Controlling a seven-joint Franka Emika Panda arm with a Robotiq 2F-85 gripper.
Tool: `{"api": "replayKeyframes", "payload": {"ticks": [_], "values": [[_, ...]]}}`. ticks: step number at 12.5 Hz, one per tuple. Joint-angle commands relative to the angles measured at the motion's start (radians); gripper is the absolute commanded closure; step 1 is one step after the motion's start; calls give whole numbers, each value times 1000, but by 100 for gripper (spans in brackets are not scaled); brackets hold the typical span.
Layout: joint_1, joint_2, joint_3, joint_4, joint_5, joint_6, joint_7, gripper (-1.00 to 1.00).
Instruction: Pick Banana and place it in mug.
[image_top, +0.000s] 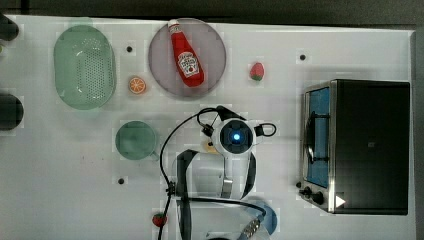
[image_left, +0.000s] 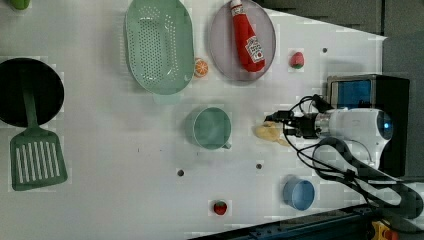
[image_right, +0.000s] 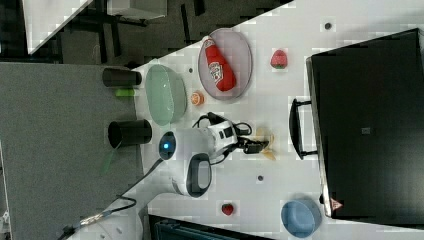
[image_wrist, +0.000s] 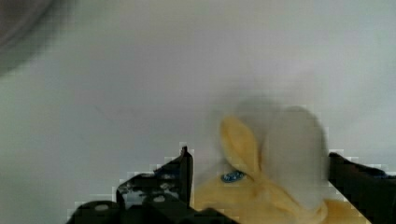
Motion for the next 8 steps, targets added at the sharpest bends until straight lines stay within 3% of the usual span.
{"api": "replayKeyframes", "payload": {"ticks": [1,4,7,8], "values": [[-4,-12,10,-12,-3,9,-46,-29],[-4,-23,14,-10,-3,9,-46,42],[-4,-131,14,-8,-3,-15,-46,42],[-4,-207,14,5,-3,-98,-46,42]]}}
